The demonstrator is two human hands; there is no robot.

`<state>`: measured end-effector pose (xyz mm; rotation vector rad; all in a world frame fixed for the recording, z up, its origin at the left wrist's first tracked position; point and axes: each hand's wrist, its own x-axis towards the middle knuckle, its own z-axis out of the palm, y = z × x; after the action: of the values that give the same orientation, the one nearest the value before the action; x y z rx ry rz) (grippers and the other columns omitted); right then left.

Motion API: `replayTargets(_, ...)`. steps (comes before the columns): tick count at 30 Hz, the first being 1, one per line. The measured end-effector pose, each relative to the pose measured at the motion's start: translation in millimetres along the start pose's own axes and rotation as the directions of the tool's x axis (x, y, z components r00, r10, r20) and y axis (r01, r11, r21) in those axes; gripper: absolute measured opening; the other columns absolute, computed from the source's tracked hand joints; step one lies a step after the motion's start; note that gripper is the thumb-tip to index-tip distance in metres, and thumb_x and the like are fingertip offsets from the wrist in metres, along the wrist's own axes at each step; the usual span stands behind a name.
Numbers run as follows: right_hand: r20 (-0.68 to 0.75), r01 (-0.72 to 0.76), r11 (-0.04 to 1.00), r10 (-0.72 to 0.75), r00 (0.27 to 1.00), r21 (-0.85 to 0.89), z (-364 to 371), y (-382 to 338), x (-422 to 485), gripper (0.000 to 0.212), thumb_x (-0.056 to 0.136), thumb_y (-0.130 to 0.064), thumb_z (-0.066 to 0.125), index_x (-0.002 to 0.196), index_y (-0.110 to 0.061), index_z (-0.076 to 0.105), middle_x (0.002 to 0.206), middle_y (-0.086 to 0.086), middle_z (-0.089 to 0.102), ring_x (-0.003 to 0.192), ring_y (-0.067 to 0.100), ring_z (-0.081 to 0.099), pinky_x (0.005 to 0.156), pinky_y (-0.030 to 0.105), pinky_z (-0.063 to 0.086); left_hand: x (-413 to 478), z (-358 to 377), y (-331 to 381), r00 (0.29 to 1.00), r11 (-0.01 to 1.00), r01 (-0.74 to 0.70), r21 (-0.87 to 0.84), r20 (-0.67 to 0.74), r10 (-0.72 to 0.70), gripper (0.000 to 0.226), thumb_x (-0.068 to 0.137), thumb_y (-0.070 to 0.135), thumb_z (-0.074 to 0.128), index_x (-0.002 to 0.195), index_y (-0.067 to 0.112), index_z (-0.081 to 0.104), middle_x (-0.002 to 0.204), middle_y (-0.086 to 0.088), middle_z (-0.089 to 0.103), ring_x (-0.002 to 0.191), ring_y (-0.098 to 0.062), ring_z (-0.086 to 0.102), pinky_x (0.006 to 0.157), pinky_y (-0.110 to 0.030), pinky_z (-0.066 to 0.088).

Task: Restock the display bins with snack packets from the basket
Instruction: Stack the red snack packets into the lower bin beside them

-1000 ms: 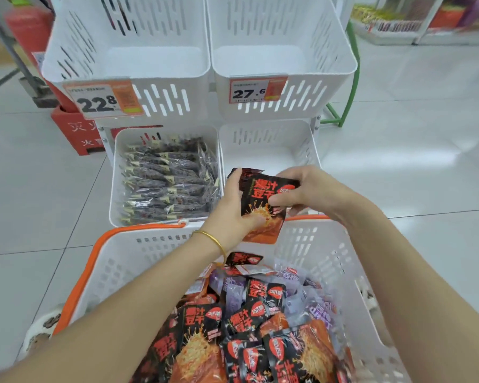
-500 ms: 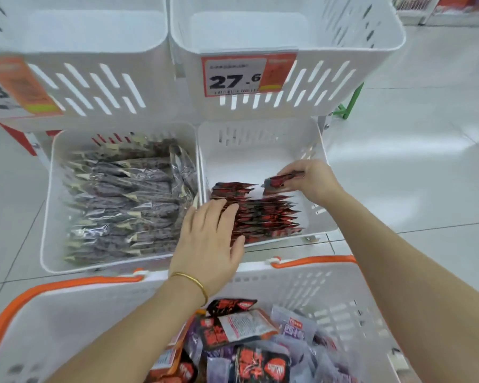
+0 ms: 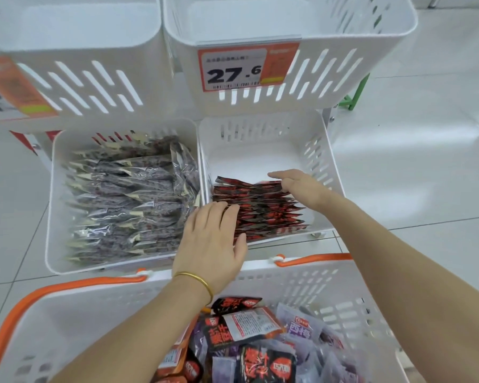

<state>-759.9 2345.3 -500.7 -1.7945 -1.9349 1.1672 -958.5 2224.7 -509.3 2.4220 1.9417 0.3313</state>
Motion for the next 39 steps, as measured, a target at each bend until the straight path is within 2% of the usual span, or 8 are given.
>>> replayTargets(7, -0.227, 0.118, 0.991, -0.102, 0.969, 0.057, -13.0, -22.6, -63.1, 0.047, 0.091, -0.008, 0.039, 0.134, -0.024, 0.051, 0.142, -0.004, 0.043, 0.132, 0.01, 0.035, 0.104, 0.021, 0.022, 1.9, -3.1, -0.6, 1.0, 0.999, 0.003, 0.051, 0.006, -0.003, 0.058, 0.086, 0.038, 0.022, 0.13, 0.013, 0.05, 0.126, -0.01, 0.054, 0.118, -0.029, 0.047, 0.102, -0.047, 0.036)
replayTargets(11, -0.371, 0.211, 0.956, -0.124, 0.92, 0.203, 12.0, -45.6, -150.4, 0.047, 0.085, 0.002, 0.045, 0.124, -0.019, 0.059, 0.121, -0.009, 0.052, 0.115, 0.003, 0.044, 0.1, 0.017, 0.032, 0.8, -14.2, 4.9, 0.987, 0.975, 0.074, 0.21, 0.127, -0.103, 0.056, 0.094, 0.04, 0.016, 0.145, 0.02, 0.026, 0.142, -0.011, 0.036, 0.13, -0.03, 0.03, 0.11, -0.052, 0.021)
replayTargets(14, -0.307, 0.167, 0.956, -0.088, 0.948, 0.241, 48.7, -35.9, -208.1, 0.045, 0.082, 0.006, 0.047, 0.116, -0.018, 0.065, 0.114, -0.01, 0.06, 0.11, 0.005, 0.053, 0.097, 0.02, 0.039, -10.0, -22.1, 12.4, 0.988, 0.966, 0.073, 0.249, 0.112, -0.104, 0.057, 0.098, 0.042, 0.022, 0.148, 0.016, 0.016, 0.148, -0.012, 0.027, 0.135, -0.03, 0.023, 0.112, -0.051, 0.016)
replayTargets(17, -0.219, 0.052, 0.986, -0.017, 0.976, 0.155, 85.6, -12.8, -235.3, 0.044, 0.082, 0.01, 0.046, 0.115, -0.013, 0.065, 0.11, -0.002, 0.065, 0.103, 0.011, 0.058, 0.097, 0.029, 0.044, -41.8, -35.2, 21.8, 0.997, 0.995, 0.072, 0.068, 0.013, -0.073, 0.056, 0.096, 0.04, 0.029, 0.146, 0.014, 0.026, 0.147, -0.011, 0.031, 0.135, -0.03, 0.026, 0.112, -0.047, 0.02)
replayTargets(25, -0.091, -0.113, 0.957, 0.092, 0.992, -0.266, 140.1, 6.2, -244.9, 0.045, 0.088, -0.026, 0.06, 0.131, -0.015, 0.053, 0.13, 0.01, 0.052, 0.117, 0.03, 0.05, 0.093, 0.044, 0.046, -130.1, -59.6, 9.8, 0.996, 0.984, 0.091, -0.154, 0.012, -0.09, 0.051, 0.096, 0.028, 0.043, 0.143, 0.012, 0.031, 0.148, -0.012, 0.028, 0.137, -0.029, 0.022, 0.113, -0.043, 0.021)
replayTargets(30, -0.049, -0.004, 0.976, -0.007, 0.999, -0.216, 144.1, -13.4, -247.7, 0.053, 0.077, -0.042, 0.074, 0.121, -0.017, 0.059, 0.115, 0.002, 0.048, 0.108, 0.022, 0.051, 0.085, 0.03, 0.043, -143.4, -66.4, 2.4, 0.995, 0.978, 0.102, -0.184, 0.01, -0.102, 0.053, 0.095, 0.027, 0.044, 0.143, 0.01, 0.031, 0.148, -0.013, 0.027, 0.138, -0.031, 0.021, 0.113, -0.046, 0.021)
replayTargets(35, 0.188, 0.041, 0.994, -0.022, 0.982, -0.098, 144.6, -21.5, -248.1, 0.049, 0.072, -0.028, 0.081, 0.112, -0.018, 0.055, 0.108, -0.004, 0.052, 0.098, 0.016, 0.051, 0.079, 0.029, 0.044, -151.6, -72.2, 0.5, 0.997, 0.974, 0.075, -0.213, -0.02, -0.081, 0.051, 0.096, 0.025, 0.045, 0.142, 0.008, 0.033, 0.147, -0.014, 0.029, 0.137, -0.03, 0.023, 0.114, -0.041, 0.021)
replayTargets(39, 0.137, 0.09, 0.996, -0.087, 0.987, -0.011, 136.7, -22.1, -251.0, 0.032, 0.073, -0.015, 0.08, 0.099, -0.016, 0.06, 0.095, -0.005, 0.058, 0.092, 0.015, 0.055, 0.079, 0.029, 0.045, -152.1, -73.5, 2.5, 0.997, 0.953, 0.07, -0.294, -0.015, -0.078, 0.05, 0.096, 0.024, 0.045, 0.141, 0.008, 0.034, 0.147, -0.012, 0.028, 0.136, -0.027, 0.023, 0.114, -0.037, 0.019)
